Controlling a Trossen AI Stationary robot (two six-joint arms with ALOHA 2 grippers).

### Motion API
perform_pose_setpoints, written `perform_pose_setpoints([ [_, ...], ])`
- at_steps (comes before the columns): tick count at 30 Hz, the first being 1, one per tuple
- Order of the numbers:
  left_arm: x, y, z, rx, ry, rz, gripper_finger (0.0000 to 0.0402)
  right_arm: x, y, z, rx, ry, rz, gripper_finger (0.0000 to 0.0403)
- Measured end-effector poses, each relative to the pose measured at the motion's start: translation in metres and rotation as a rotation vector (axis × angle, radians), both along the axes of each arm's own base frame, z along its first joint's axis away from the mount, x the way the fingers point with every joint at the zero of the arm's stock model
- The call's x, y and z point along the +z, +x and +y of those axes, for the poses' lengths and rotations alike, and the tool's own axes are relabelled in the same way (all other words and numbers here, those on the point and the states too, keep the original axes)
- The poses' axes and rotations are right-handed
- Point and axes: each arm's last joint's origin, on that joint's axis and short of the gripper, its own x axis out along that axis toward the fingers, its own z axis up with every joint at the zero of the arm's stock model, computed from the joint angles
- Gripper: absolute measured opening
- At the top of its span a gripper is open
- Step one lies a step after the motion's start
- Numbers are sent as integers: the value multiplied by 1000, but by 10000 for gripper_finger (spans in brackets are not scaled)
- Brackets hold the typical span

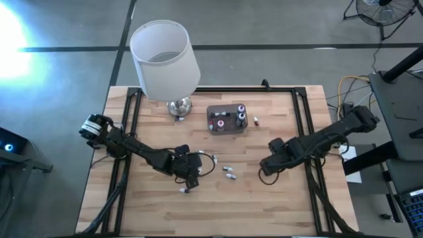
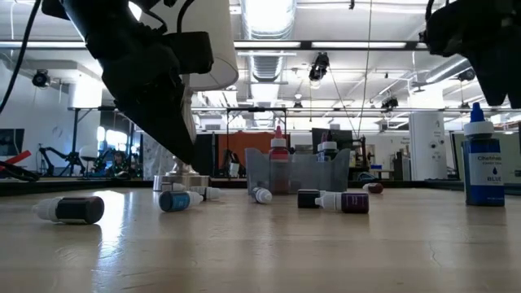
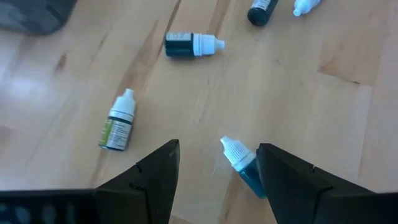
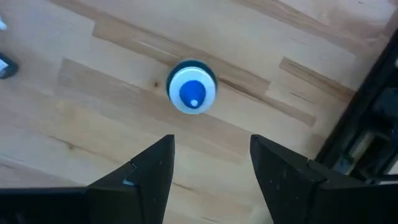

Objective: Pick & Place food coloring
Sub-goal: Put the large blue food coloring bottle into the bin

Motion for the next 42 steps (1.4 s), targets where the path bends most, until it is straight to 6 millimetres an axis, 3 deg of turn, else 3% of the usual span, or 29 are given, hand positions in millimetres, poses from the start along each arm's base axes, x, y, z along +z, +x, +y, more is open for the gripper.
perform_pose_setpoints([
  [7,1,1,0,1,-53,8,194,-19,16,6,35,-31,-9,206],
  [16,2,2,1,20,-75,-1,194,-16,17,3,-22,-133,-63,206],
  [33,1,2,2,31,-82,3,194,-30,15,1,-37,-127,-32,205],
  [42,0,2,5,41,-78,6,194,-31,15,0,-35,-134,-32,157],
])
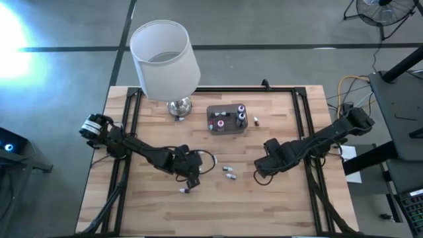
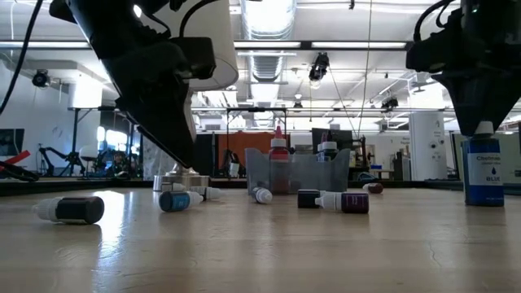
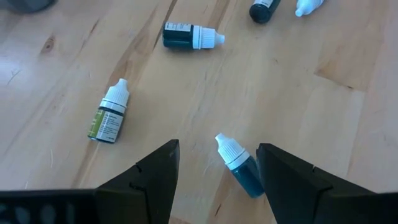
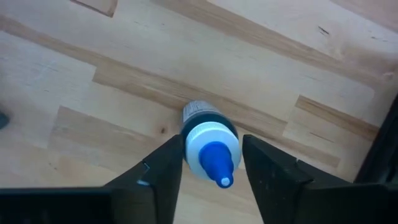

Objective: Pick & Place food coloring
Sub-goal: Put the large blue food coloring bottle into the bin

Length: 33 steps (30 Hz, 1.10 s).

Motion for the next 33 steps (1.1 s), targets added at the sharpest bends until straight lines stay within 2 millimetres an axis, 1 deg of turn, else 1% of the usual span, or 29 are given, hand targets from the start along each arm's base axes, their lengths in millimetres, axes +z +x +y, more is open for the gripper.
perform_pose_setpoints([
  [6,0,0,2,5,6,-1,194,0,0,0,21,2,4,117],
  [9,0,0,2,5,6,-1,194,5,1,-1,42,-26,-11,107],
  [12,0,0,2,5,6,-1,194,22,7,-4,73,-56,-68,105],
  [16,0,0,2,6,6,-1,194,57,20,-16,173,-120,-141,105],
  [19,0,0,2,6,6,-1,194,85,33,-35,275,-190,-185,105],
  [22,0,0,2,8,5,-2,194,100,47,-63,352,-234,-160,105],
  [25,0,0,2,27,-7,-5,194,104,61,-96,394,-266,-102,105],
  [28,0,0,2,57,-22,-11,194,103,78,-124,438,-268,-72,105],
  [30,0,0,1,73,-34,-14,194,101,92,-138,473,-268,-80,105],
  [33,-1,-1,0,92,-48,-16,194,96,110,-149,517,-217,-99,104],
])
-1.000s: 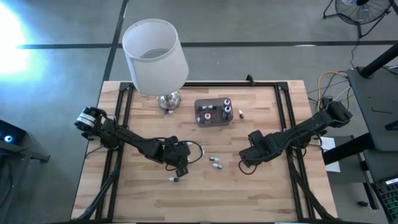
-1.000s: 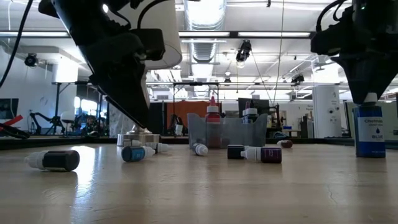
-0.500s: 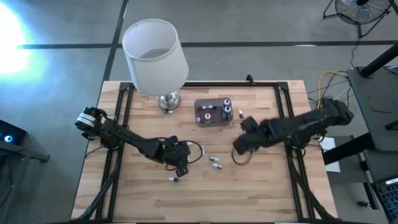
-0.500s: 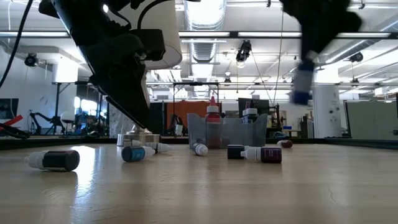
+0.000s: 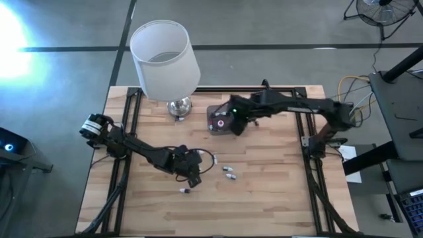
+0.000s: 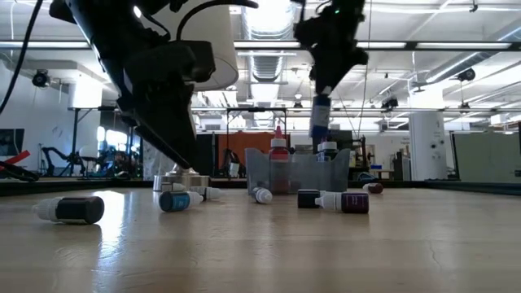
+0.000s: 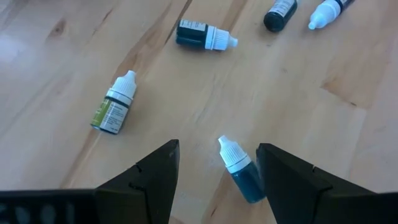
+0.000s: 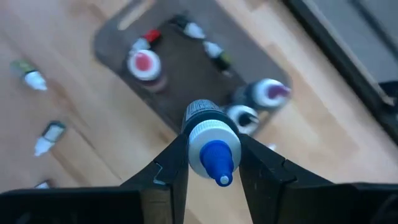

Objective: Pick & Place food coloring
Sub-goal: Put the large blue food coloring bottle into the bin, then put the small orange food coloring bottle into the bin

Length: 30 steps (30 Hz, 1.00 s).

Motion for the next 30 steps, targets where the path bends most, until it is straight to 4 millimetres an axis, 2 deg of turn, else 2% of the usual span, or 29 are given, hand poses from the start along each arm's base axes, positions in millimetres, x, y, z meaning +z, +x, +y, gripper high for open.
perform_pose_setpoints([
  [8,0,-2,-4,28,12,-9,194,-35,29,-9,60,39,109,105],
  [13,0,-3,-5,30,24,-4,194,-61,39,-11,60,69,182,135],
  [19,-1,-5,-4,18,40,19,194,-72,43,-13,46,77,208,157],
  [24,-2,-7,-4,10,52,37,194,-67,40,-12,43,74,198,160],
  [27,-2,-7,-4,7,55,41,194,-52,33,-9,30,65,167,160],
  [30,-3,-7,-4,5,57,44,194,-32,15,1,20,57,193,161],
])
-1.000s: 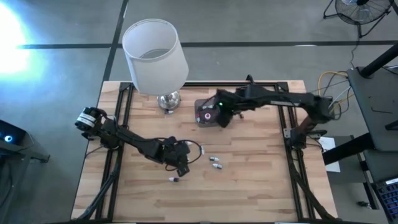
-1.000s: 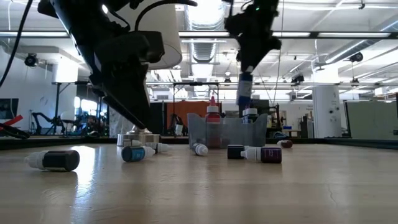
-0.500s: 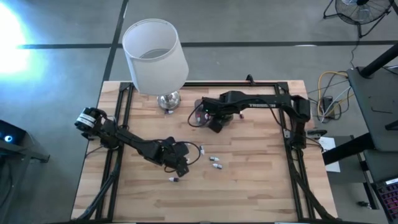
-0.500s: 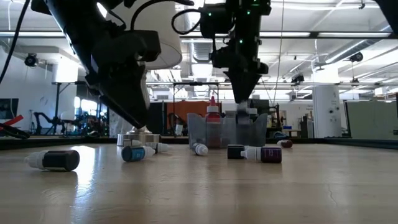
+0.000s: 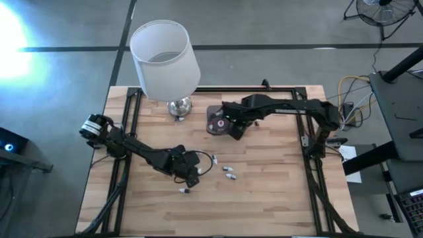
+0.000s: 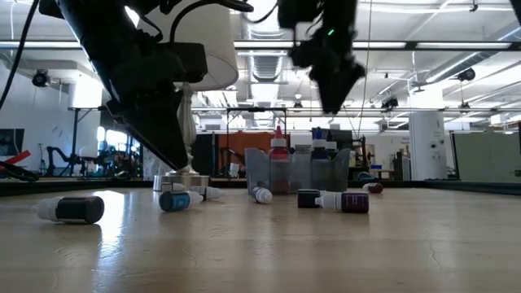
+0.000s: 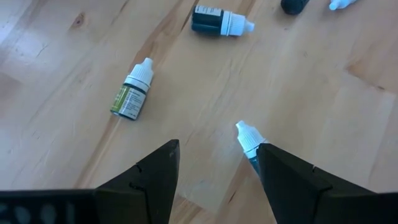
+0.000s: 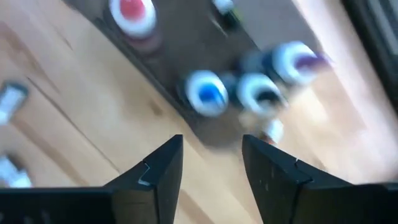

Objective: Pick & Place food coloring
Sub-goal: Put the small orange food coloring bottle into the bin

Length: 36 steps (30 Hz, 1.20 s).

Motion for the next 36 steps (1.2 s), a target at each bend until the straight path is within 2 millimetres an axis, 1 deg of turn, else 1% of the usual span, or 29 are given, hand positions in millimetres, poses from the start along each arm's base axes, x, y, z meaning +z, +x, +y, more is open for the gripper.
perform_pose_setpoints([
  [2,0,0,0,0,1,5,194,14,-16,8,-16,-36,32,161],
  [4,0,0,0,0,1,4,194,24,-31,13,-40,-34,39,161],
  [6,0,0,0,0,1,4,194,24,-46,15,-87,11,26,162],
  [7,0,0,0,1,1,4,194,21,-55,12,-129,31,28,162],
  [9,0,0,1,2,1,4,194,7,-74,4,-247,71,51,162],
  [11,0,0,1,0,1,2,194,-12,-91,-8,-361,123,55,162],
  [13,0,0,1,-1,1,0,194,-32,-100,-19,-436,141,9,162],
  [16,0,0,0,-16,-3,4,194,-55,-104,-34,-497,156,-77,162],
  [18,0,0,0,-27,-15,11,194,-67,-104,-40,-494,150,-101,162],
  [23,-1,0,-1,-25,-46,19,194,-87,-103,-47,-470,107,-145,162],
  [29,-1,0,0,-3,-58,18,194,-103,-107,-45,-438,113,-193,162],
  [33,-1,0,1,4,-60,17,194,-110,-106,-44,-422,147,-306,162],
  [36,-1,1,3,9,-64,17,194,-108,-99,-47,-445,140,-407,162],
])
